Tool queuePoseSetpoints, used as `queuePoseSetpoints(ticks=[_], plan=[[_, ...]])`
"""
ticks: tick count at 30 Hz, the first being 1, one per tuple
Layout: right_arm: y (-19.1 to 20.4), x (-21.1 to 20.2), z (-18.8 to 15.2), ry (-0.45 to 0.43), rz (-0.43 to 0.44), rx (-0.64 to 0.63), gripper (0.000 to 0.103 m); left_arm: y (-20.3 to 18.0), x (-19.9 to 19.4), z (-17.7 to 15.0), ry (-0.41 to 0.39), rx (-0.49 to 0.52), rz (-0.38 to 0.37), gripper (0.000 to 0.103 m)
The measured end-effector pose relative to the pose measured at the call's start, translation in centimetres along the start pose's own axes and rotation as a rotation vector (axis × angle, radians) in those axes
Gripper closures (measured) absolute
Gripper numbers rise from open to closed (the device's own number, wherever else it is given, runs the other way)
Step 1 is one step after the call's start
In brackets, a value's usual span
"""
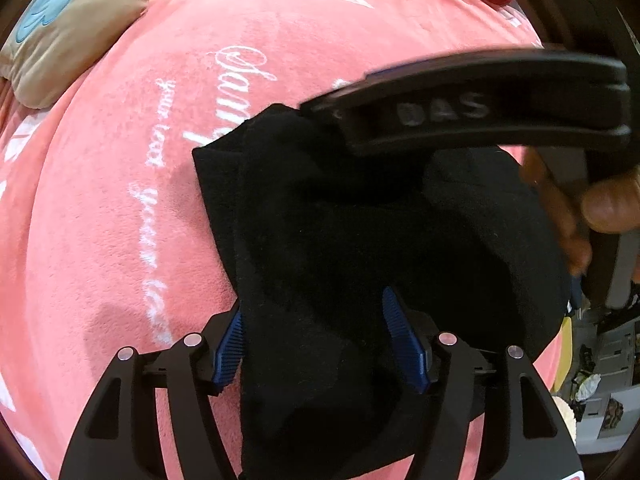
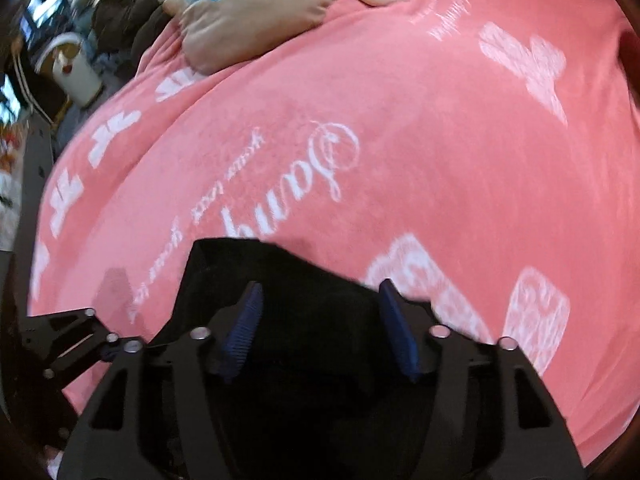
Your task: Fold small clothes
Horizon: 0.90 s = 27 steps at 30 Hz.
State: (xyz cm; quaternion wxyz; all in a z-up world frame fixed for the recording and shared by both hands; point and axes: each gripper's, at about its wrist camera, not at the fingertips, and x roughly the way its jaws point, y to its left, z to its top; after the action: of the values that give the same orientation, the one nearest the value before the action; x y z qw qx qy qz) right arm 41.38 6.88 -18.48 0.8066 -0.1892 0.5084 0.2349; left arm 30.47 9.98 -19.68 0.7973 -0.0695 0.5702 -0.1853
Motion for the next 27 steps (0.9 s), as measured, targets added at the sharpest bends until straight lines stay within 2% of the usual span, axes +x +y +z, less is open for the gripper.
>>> queuePoseSetpoints(ticks=[3,5,7,10,12,14,16,17,18,20,21,22,23,24,25,27], plan=[[-0.4,0.0,1.2,-0.015,0.047,0.022,0.044,0.1,0.0,-0.1,-0.007,0.001,-0.004,0.04],[-0.5,1.4,1.0,0.058,0.052,0.013,0.044,0.1,0.0,-0.2,-0.013,0.006,-0.006,0.039],[-0.3,2.6,-0.3,0.141,0.07,-0.01,0.048,0.0,0.0,-0.3,-0.016,0.01,-0.005,0.039],[0.0,1.5,-2.6,0.151,0.122,-0.044,0.05,0.2,0.0,-0.5,-0.021,0.005,-0.014,0.039],[-0.5,1.0,-3.8,0.153,0.168,-0.021,0.057,0.4,-0.1,-0.4,-0.022,-0.005,-0.019,0.039],[-0.9,0.9,-4.3,0.158,0.218,0.003,0.087,0.7,-0.4,-0.3,-0.025,-0.013,-0.025,0.037],[-0.8,0.5,-3.9,0.152,0.239,-0.002,0.094,1.1,-0.5,-0.3,-0.026,-0.021,-0.024,0.036],[-0.7,-0.5,-3.3,0.114,0.248,-0.004,0.095,1.1,-0.5,-0.2,-0.026,-0.022,-0.021,0.036],[-0.6,-1.6,-2.4,0.06,0.247,0.005,0.095,1.2,-0.5,-0.1,-0.025,-0.023,-0.02,0.036],[-0.9,-4.9,-0.8,-0.123,0.236,0.051,0.095,1.2,-0.5,0.1,-0.026,-0.032,-0.02,0.036],[-1.4,-6.8,-0.1,-0.263,0.152,0.095,0.093,1.0,-0.5,0.3,-0.027,-0.036,-0.019,0.036],[-1.7,-7.4,0.2,-0.33,0.053,0.119,0.087,1.1,-0.5,0.5,-0.032,-0.04,-0.023,0.032],[-1.9,-7.4,0.4,-0.366,-0.051,0.124,0.065,1.3,-0.5,0.3,-0.033,-0.045,-0.032,0.032],[-2.4,-6.8,0.6,-0.352,-0.186,0.135,0.052,1.5,-0.4,0.2,-0.032,-0.047,-0.027,0.032],[-2.8,-6.8,0.3,-0.347,-0.21,0.156,0.049,1.5,-0.4,0.2,-0.031,-0.047,-0.02,0.032],[-4.1,-7.8,-1.5,-0.369,-0.13,0.235,0.051,1.4,-0.5,0.2,-0.03,-0.044,-0.013,0.032]])
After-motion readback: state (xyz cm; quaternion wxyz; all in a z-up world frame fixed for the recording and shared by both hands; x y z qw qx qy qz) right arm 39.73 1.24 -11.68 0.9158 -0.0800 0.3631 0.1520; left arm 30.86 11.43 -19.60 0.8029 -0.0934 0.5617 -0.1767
